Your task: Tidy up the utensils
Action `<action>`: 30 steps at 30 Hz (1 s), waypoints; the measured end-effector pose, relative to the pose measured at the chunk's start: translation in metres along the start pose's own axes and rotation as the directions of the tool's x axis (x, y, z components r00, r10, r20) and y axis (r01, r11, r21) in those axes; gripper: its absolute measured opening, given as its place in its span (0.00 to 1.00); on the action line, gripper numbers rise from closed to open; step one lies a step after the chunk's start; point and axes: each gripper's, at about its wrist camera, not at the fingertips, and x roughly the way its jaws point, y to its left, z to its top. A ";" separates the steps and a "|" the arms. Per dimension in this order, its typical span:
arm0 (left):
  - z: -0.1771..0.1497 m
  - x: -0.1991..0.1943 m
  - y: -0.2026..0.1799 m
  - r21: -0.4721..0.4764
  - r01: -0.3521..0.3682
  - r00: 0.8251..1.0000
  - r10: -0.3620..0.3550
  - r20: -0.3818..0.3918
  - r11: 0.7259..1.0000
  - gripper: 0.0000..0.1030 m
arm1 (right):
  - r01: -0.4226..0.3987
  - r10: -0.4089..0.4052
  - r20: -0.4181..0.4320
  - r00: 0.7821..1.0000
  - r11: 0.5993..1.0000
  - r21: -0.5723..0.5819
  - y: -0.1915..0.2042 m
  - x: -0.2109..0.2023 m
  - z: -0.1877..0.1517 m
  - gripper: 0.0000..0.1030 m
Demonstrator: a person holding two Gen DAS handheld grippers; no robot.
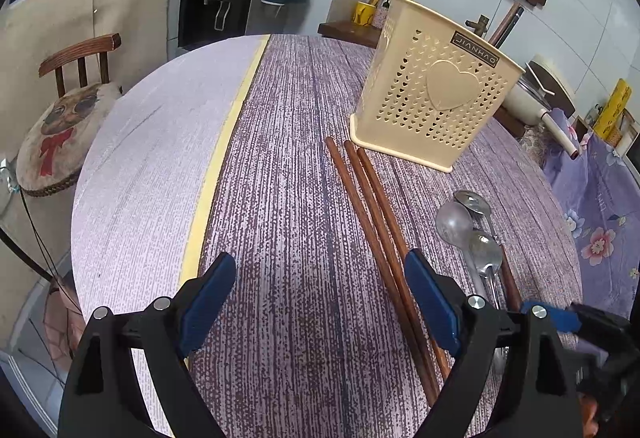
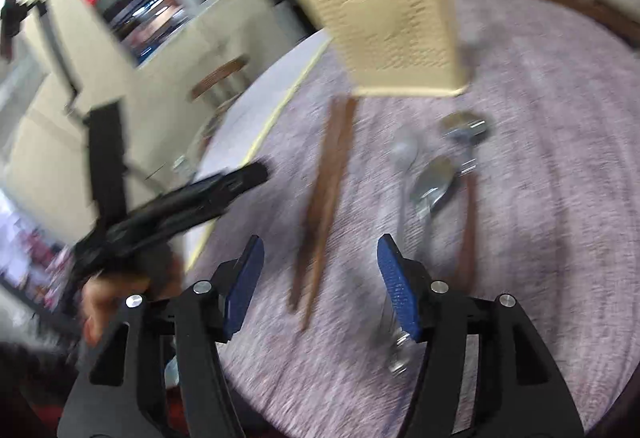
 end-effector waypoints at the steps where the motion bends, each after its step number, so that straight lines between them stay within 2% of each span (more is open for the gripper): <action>1: 0.000 0.001 0.001 -0.003 -0.002 1.000 0.002 -0.002 1.000 0.82 | 0.039 -0.039 0.025 0.999 0.999 -0.012 0.002 -0.002 -0.002 0.58; 3: 0.001 0.002 0.001 -0.006 -0.006 1.000 0.006 -0.005 1.000 0.78 | 0.206 -0.205 0.071 0.976 0.979 0.002 -0.001 -0.006 -0.002 0.58; 7: 0.002 0.007 -0.004 0.020 -0.005 1.000 0.005 -0.029 1.000 0.62 | 0.358 -0.363 0.102 0.926 0.932 0.063 -0.017 -0.006 0.005 0.51; 9: 0.002 0.010 -0.007 0.038 -0.012 0.999 0.013 -0.038 0.999 0.59 | 0.456 -0.461 0.088 0.883 0.887 0.066 -0.024 0.002 0.011 0.45; 11: 0.001 0.014 -0.010 0.056 -0.013 0.999 0.016 -0.051 0.998 0.55 | 0.479 -0.483 0.059 0.874 0.875 0.071 -0.034 0.008 0.012 0.40; 14: 0.000 0.017 -0.013 0.070 -0.013 0.998 0.017 -0.062 0.997 0.54 | 0.489 -0.490 0.017 0.871 0.871 0.052 -0.039 0.016 0.010 0.39; 16: -0.001 0.018 -0.013 0.066 -0.009 0.998 0.014 -0.064 0.998 0.54 | 0.508 -0.508 0.001 0.862 0.861 0.024 -0.037 0.021 0.007 0.36; 17: -0.001 0.018 -0.012 0.065 -0.010 0.998 0.014 -0.065 0.998 0.54 | 0.534 -0.534 0.009 0.845 0.845 0.000 -0.036 0.024 0.006 0.29; 18: -0.001 0.018 -0.012 0.064 -0.010 0.998 0.014 -0.066 0.998 0.54 | 0.544 -0.543 0.015 0.839 0.839 -0.007 -0.037 0.023 0.006 0.23; 20: -0.002 0.018 -0.010 0.060 -0.008 0.998 0.012 -0.068 0.998 0.54 | 0.522 -0.522 0.016 0.853 0.853 0.020 -0.041 0.021 0.007 0.12; 22: -0.003 0.017 -0.009 0.054 -0.005 0.998 0.008 -0.069 0.999 0.54 | 0.485 -0.487 0.015 0.873 0.872 0.060 -0.049 0.016 0.006 0.12; 25: -0.003 0.017 -0.007 0.046 -0.003 0.997 0.006 -0.072 0.999 0.54 | 0.320 -0.329 0.015 0.944 0.926 0.202 -0.071 0.003 0.001 0.12; 28: -0.003 0.018 -0.007 0.044 0.002 0.997 0.001 -0.078 0.999 0.54 | 0.156 -0.177 0.024 0.984 0.918 0.365 -0.096 -0.007 -0.006 0.12; 29: -0.003 0.018 -0.007 0.045 0.005 0.997 -0.001 -0.079 0.999 0.54 | 0.072 -0.098 0.036 0.995 0.894 0.443 -0.110 -0.011 -0.012 0.12; 30: -0.004 0.017 -0.008 0.047 0.007 0.997 -0.004 -0.079 0.999 0.54 | 0.044 -0.073 0.043 0.996 0.882 0.470 -0.115 -0.015 -0.016 0.12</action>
